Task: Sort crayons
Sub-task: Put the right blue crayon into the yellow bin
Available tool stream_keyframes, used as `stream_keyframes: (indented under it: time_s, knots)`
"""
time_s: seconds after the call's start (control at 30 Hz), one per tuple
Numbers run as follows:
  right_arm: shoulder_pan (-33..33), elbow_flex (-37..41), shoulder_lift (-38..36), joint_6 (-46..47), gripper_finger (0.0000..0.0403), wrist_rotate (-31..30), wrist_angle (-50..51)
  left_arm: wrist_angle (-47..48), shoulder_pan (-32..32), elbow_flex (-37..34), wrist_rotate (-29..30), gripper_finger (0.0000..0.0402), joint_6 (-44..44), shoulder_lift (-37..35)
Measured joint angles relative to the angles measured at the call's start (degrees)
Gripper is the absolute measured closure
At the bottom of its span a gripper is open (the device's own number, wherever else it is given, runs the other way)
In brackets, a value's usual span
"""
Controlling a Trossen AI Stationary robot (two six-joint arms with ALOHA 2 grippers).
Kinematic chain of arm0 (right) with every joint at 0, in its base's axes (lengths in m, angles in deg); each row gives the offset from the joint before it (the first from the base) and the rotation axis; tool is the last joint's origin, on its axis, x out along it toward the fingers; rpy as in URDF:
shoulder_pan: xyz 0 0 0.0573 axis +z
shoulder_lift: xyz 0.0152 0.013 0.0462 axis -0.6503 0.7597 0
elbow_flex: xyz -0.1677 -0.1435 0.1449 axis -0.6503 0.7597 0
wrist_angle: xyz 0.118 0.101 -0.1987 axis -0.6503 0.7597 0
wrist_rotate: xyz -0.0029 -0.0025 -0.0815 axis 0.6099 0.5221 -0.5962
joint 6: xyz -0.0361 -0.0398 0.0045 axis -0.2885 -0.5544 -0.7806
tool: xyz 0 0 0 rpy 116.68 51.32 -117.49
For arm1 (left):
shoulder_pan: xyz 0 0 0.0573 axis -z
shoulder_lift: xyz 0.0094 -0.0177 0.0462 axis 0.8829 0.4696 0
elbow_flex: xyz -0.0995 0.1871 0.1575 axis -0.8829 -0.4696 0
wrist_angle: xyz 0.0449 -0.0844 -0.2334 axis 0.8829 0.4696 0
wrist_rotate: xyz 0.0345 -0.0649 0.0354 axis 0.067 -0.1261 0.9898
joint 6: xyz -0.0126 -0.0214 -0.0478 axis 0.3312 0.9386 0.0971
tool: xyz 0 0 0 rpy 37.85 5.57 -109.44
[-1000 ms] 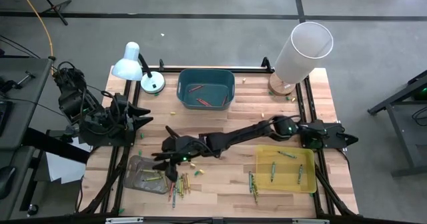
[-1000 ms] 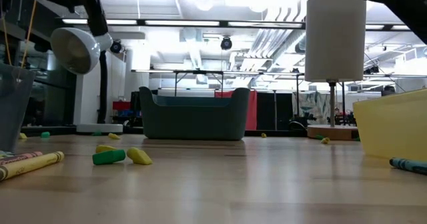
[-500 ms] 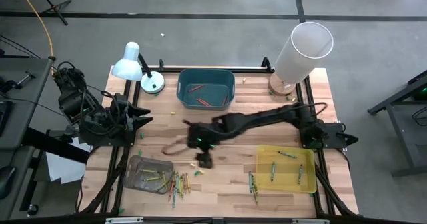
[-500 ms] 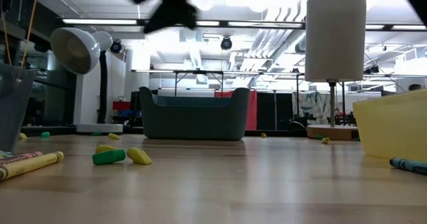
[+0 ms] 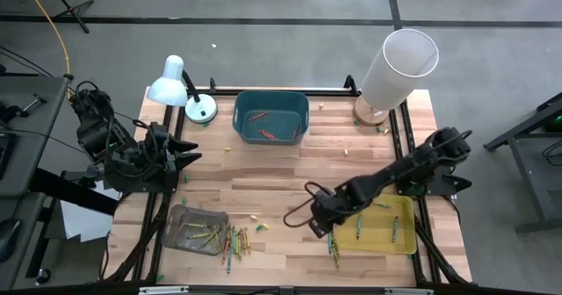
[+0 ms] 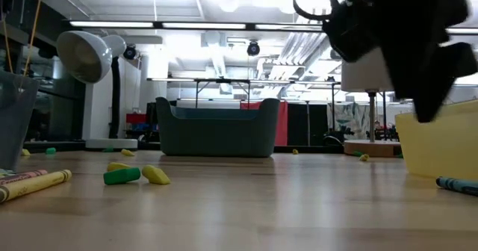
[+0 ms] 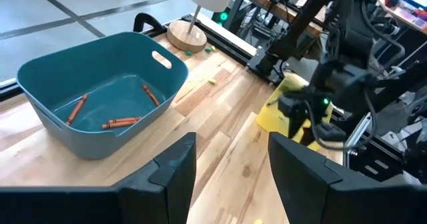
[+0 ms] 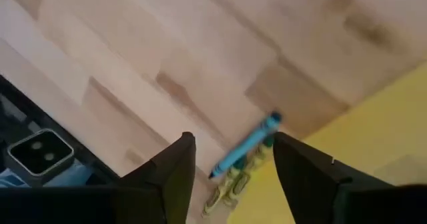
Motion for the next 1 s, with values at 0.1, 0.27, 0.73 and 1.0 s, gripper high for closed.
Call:
stream_keyframes:
  time_s: [0.1,0.27,0.73,1.0]
  knots:
    - [0.55,-1.84,2.14,1.01,0.0222,-0.11,-1.32,0.01,0.00,0.00,0.07,0.0229,-0.06,0.00]
    - [-0.05,-3.30,4.39,1.30,0.0234,-0.74,3.58,0.00,0.00,0.00,0.14,0.0229,-0.13,-0.02]
    - [0.46,-3.34,4.62,4.35,0.0242,5.21,7.28,0.02,0.00,0.00,0.11,0.0229,-0.17,0.00]
    - [0.30,-3.47,8.86,6.39,0.0242,5.91,4.15,0.02,0.00,0.00,0.09,0.0229,-0.17,0.00]
